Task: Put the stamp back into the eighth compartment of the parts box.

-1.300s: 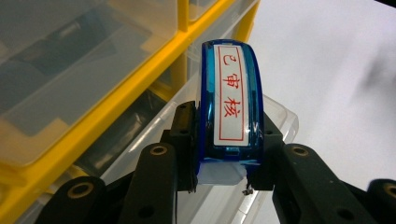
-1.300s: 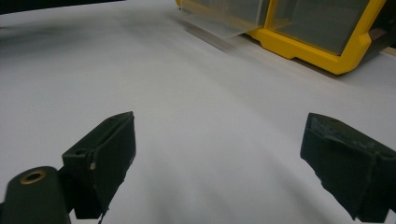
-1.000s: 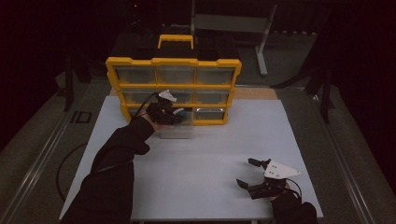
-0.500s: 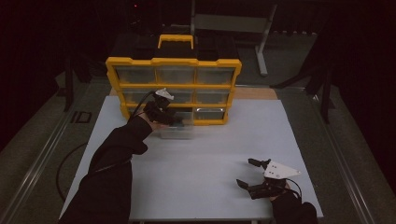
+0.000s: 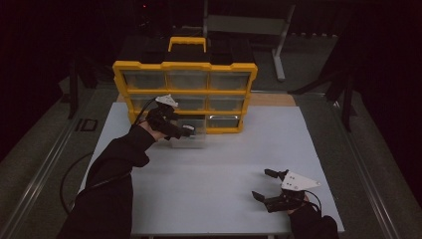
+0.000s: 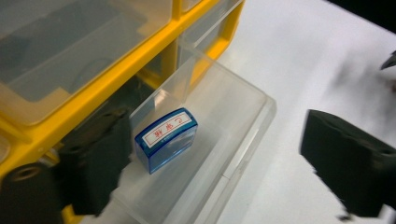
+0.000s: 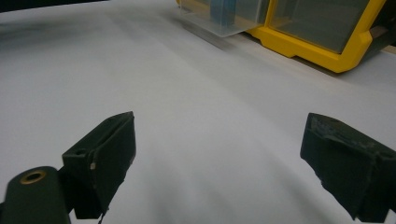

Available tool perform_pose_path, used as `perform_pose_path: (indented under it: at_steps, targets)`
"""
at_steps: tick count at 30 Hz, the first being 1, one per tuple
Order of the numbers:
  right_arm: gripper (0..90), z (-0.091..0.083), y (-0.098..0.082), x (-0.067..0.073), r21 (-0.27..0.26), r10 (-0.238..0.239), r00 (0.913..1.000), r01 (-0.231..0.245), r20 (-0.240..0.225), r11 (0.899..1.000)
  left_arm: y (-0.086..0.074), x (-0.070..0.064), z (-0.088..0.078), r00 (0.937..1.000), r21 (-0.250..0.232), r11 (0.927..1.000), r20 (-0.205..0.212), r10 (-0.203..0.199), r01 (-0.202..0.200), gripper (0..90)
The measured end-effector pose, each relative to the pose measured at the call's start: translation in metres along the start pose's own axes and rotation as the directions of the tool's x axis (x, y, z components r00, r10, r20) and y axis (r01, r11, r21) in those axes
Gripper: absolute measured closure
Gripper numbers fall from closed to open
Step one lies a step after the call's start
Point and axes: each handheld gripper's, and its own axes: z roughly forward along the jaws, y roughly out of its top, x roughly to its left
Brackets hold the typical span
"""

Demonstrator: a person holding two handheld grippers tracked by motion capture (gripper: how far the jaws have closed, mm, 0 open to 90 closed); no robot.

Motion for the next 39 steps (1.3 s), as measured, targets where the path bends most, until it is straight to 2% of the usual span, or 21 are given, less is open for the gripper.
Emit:
perform_pose_path:
  at_steps: [2, 4, 8, 12, 19, 24, 28, 39]
  targets:
    - [10.5, 0.0, 0.0, 0.0, 0.001, -0.002, 1.0, 0.002, 0.0, 1.0, -0.001, 0.0, -0.003, 0.9998, -0.01, 0.9999, 0.019, -0.004, 0.004, 1.8]
    - [10.5, 0.0, 0.0, 0.0, 0.0, -0.001, 1.0, 0.001, 0.0, 1.0, -0.002, -0.001, -0.007, 1.0, -0.016, 0.9999, 0.005, -0.001, 0.001, 0.3]
    - [10.5, 0.0, 0.0, 0.0, 0.001, 0.001, 1.0, -0.001, 0.0, 1.0, -0.006, -0.001, -0.013, 0.9999, -0.028, 0.9996, 0.011, 0.006, -0.006, 0.3]
    - [10.5, 0.0, 0.0, 0.0, 0.0, 0.001, 1.0, -0.001, 0.001, 1.0, -0.01, -0.002, -0.021, 0.9995, -0.063, 0.9975, 0.001, 0.032, -0.032, 0.2]
    - [10.5, -0.001, -0.001, -0.001, -0.002, 0.003, 1.0, -0.003, 0.0, 1.0, -0.013, -0.005, -0.028, 0.9984, -0.063, 0.9964, -0.002, 0.056, -0.056, 0.2]
    - [10.5, -0.001, 0.0, -0.001, -0.002, 0.007, 1.0, -0.007, 0.0, 1.0, -0.02, -0.007, -0.038, 0.9978, -0.089, 0.9938, -0.008, 0.065, -0.066, 0.3]
    - [10.5, 0.0, 0.0, -0.001, -0.001, 0.006, 1.0, -0.006, 0.0, 1.0, -0.027, -0.005, -0.044, 0.9981, -0.098, 0.9934, -0.022, 0.057, -0.059, 0.2]
    - [10.5, 0.001, -0.001, -0.001, 0.003, 0.006, 1.0, -0.006, -0.001, 1.0, -0.044, -0.004, -0.054, 0.9991, -0.103, 0.994, -0.021, 0.036, -0.038, 0.2]
